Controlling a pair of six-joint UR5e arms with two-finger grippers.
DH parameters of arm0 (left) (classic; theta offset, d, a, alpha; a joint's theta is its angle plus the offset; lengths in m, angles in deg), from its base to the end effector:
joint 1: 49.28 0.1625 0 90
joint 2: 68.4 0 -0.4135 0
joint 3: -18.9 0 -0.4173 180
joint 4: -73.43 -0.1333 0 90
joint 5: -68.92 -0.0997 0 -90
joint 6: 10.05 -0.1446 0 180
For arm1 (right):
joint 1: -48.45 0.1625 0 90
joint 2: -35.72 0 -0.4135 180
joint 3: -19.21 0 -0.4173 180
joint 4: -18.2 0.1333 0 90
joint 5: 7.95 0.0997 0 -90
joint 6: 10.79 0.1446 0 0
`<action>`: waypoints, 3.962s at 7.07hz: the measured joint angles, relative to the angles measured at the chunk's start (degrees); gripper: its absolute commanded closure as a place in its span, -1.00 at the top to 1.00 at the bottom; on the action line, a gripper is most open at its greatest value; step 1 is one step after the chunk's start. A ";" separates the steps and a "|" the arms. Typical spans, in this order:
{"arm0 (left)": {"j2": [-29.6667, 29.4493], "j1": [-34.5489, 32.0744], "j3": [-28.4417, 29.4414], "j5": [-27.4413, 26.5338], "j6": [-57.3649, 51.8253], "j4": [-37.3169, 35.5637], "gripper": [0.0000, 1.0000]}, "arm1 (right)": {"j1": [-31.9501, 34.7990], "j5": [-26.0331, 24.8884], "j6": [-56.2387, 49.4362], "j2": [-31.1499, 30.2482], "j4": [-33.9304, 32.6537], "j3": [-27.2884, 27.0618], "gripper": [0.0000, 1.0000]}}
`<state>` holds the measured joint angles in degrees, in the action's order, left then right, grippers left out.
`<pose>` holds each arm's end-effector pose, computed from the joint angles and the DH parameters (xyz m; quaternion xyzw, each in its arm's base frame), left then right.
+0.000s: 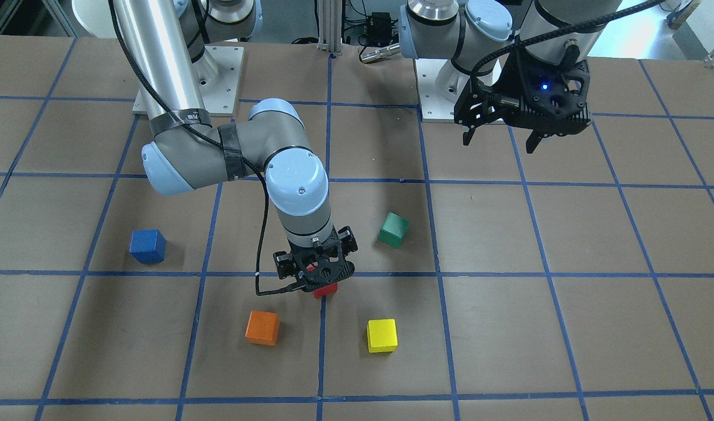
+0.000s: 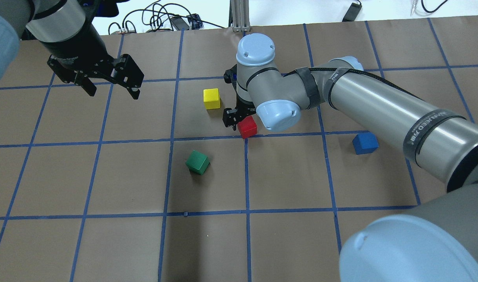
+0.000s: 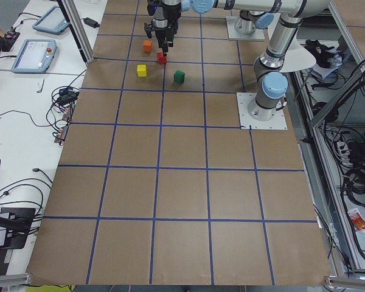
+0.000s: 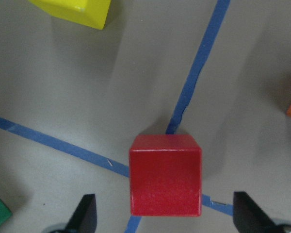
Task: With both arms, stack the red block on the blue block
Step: 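Move the right gripper down onto the red cube, then close the right gripper on the red cube and lift it, then carry the red cube with the right gripper over the blue cube, then lower the red cube onto the blue cube and open the right gripper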
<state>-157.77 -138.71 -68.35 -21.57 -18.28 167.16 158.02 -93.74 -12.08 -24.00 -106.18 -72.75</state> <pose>-0.1270 -0.5121 0.4554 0.0668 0.9978 0.0034 0.0040 0.3588 -0.5798 0.1566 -0.1816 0.9825 -0.0126 0.0392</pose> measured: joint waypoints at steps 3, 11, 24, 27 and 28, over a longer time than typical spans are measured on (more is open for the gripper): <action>0.58 -0.04 -0.16 -0.12 0.06 0.80 1.00 | 0.03 0.05 -0.50 2.10 -1.28 -0.18 0.91; 0.51 -0.04 -0.41 -0.05 0.06 0.44 1.00 | -0.53 0.60 0.67 -1.16 0.51 0.41 -1.00; 0.41 -0.05 -0.47 0.02 0.05 0.32 1.00 | -30.78 -6.82 -17.15 -18.93 11.81 -13.59 -1.00; 0.36 -0.04 -0.47 0.05 0.03 0.32 1.00 | -31.09 -6.93 -18.18 -19.09 7.96 -16.93 -1.00; 0.39 -0.04 -0.47 0.05 0.05 0.32 1.00 | -31.16 -6.93 -18.21 -19.12 7.78 -17.33 -1.00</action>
<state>-157.38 -138.75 -68.81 -21.52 -18.23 167.48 126.86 -100.68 -30.29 -43.11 -98.40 -90.07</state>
